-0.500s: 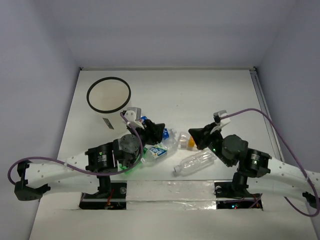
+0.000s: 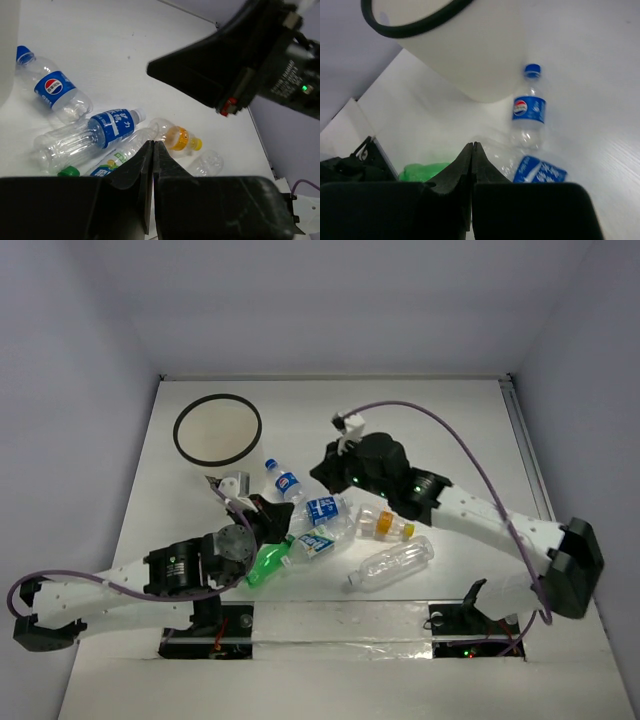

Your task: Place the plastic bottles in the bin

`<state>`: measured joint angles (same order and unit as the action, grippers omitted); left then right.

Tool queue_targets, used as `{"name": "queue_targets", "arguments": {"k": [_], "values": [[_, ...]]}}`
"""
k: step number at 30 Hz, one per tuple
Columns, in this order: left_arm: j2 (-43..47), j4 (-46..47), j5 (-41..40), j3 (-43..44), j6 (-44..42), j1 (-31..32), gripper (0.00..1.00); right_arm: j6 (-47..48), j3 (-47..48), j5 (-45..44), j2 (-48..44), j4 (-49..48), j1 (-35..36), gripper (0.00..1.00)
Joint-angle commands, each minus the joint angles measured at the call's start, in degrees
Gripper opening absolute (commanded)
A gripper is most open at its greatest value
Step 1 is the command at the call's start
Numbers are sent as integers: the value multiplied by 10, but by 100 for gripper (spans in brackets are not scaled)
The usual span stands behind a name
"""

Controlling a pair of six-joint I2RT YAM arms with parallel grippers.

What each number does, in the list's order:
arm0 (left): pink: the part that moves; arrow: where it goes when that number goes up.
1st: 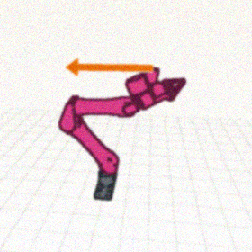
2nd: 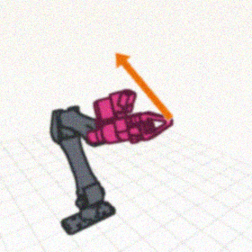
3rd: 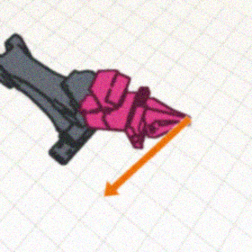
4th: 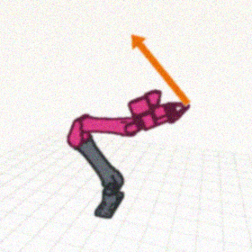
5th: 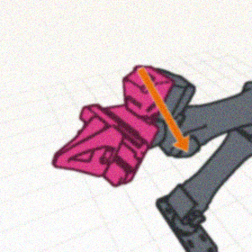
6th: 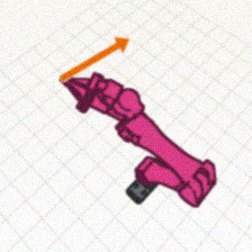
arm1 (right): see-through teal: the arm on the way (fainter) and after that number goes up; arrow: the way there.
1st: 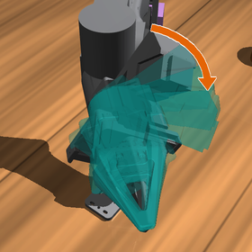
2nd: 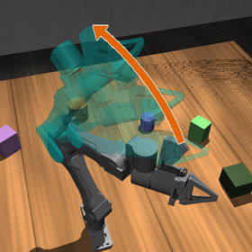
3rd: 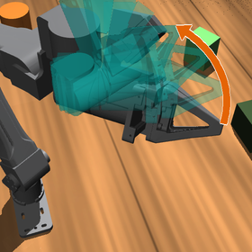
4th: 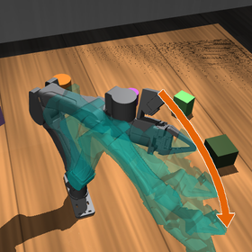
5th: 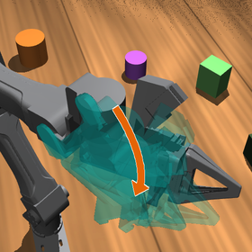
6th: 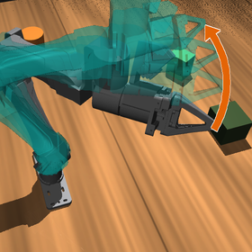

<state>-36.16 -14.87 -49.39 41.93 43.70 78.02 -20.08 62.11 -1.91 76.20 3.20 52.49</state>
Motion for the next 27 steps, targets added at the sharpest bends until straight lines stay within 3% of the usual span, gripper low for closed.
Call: {"name": "queue_targets", "arguments": {"k": [1, 7, 10, 11, 14, 17, 27], "values": [[48, -45, -23, -18, 45, 0, 0, 16, 84, 113, 97, -43, -24, 0], [107, -64, -29, -43, 52, 0, 0, 18, 219, 153, 234, 26, -47, 4], [130, -74, -39, -48, 54, 0, 0, 10, 255, 152, 290, 40, -53, 30], [137, -74, -39, -52, 53, 0, 0, 5, 262, 156, 302, 45, -58, 48], [165, -52, -31, -62, 40, 0, 1, 4, 296, 148, 346, 69, -63, 72], [182, -47, -28, -68, 27, 0, 2, 7, 325, 154, 382, 99, -70, 84], [207, -35, -18, -78, 10, 0, 3, 30, 395, 168, 474, 189, -70, 87]]}}
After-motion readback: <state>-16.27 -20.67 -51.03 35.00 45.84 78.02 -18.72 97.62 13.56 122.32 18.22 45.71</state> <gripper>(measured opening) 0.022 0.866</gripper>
